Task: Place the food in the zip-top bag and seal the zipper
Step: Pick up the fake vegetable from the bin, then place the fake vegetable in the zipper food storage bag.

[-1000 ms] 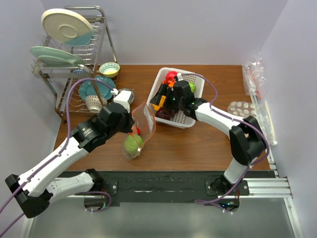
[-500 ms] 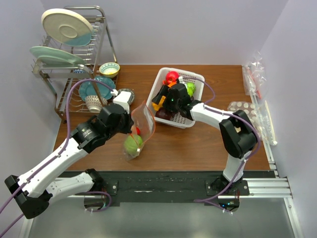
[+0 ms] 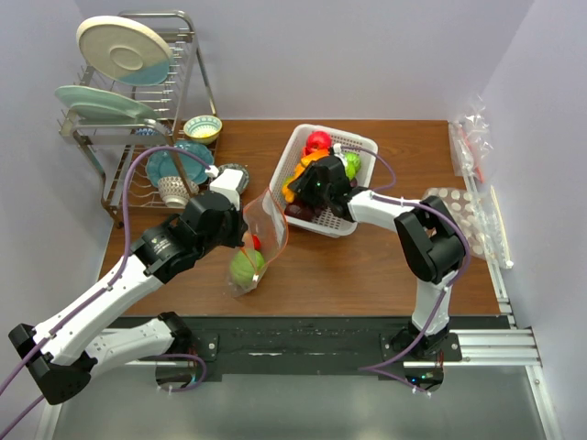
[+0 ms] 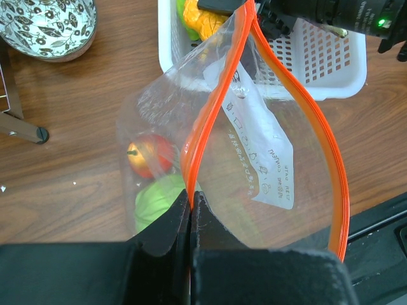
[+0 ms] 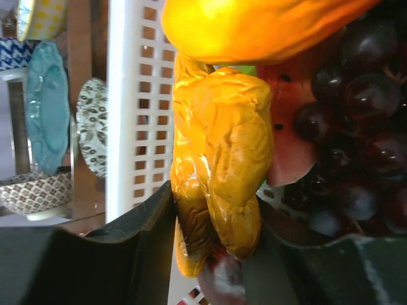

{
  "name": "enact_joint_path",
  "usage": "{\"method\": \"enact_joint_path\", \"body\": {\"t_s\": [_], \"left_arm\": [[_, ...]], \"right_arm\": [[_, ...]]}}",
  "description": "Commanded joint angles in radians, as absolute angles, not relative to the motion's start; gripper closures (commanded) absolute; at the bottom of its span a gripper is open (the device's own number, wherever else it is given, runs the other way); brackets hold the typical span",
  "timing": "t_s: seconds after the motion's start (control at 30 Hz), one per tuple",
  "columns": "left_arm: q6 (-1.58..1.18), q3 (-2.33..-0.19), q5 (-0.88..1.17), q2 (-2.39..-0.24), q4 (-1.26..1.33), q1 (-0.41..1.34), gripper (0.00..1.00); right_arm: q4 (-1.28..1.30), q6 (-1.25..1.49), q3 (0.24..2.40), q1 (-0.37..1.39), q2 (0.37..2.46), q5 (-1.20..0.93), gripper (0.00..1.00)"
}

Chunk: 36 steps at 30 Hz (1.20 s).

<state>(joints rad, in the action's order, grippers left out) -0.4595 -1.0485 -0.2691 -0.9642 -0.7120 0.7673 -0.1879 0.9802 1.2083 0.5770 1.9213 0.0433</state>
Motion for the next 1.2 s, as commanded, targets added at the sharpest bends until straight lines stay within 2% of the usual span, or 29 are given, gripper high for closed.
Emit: {"method": "enact_joint_path", "body": {"t_s": [0.0, 0.1, 0.3, 0.53, 0.8, 1.03, 1.17], "left_arm": [[-0.445, -1.042, -0.276, -0.951, -0.675, 0.77, 1.0], [-0.449, -1.04, -0.267, -0.954, -0.672, 0.77, 1.0], [-0.451, -1.037, -0.261, -0.954, -0.669, 0.77, 1.0], [-0.456, -1.037, -0.259, -0.954, -0.667, 0.77, 1.0], [-0.456, -1.04, -0.253, -0.965, -0.657, 0.77, 1.0], [-0.456, -1.043, -0.244, -0.98, -0.644, 0.77, 1.0], [-0.457, -1.051, -0.242, -0.986, -0.64, 0.77, 1.0]], "right_arm": [[-0.226, 0.919, 1.22, 0.581, 1.807, 0.093, 0.63], [-0.207, 0.878, 1.183, 0.581, 1.732, 0.124, 0.71], [-0.143, 0.752, 1.14, 0.583, 1.569, 0.114, 0.72], [-0.071, 0.594, 1.088, 0.583, 1.379, 0.003, 0.73], [-0.003, 0.488, 0.999, 0.581, 1.131, -0.274, 0.73], [0.058, 0.503, 0.959, 0.584, 1.051, -0.535, 0.71], [0.058, 0.532, 0.965, 0.606, 1.042, -0.604, 0.7]]}}
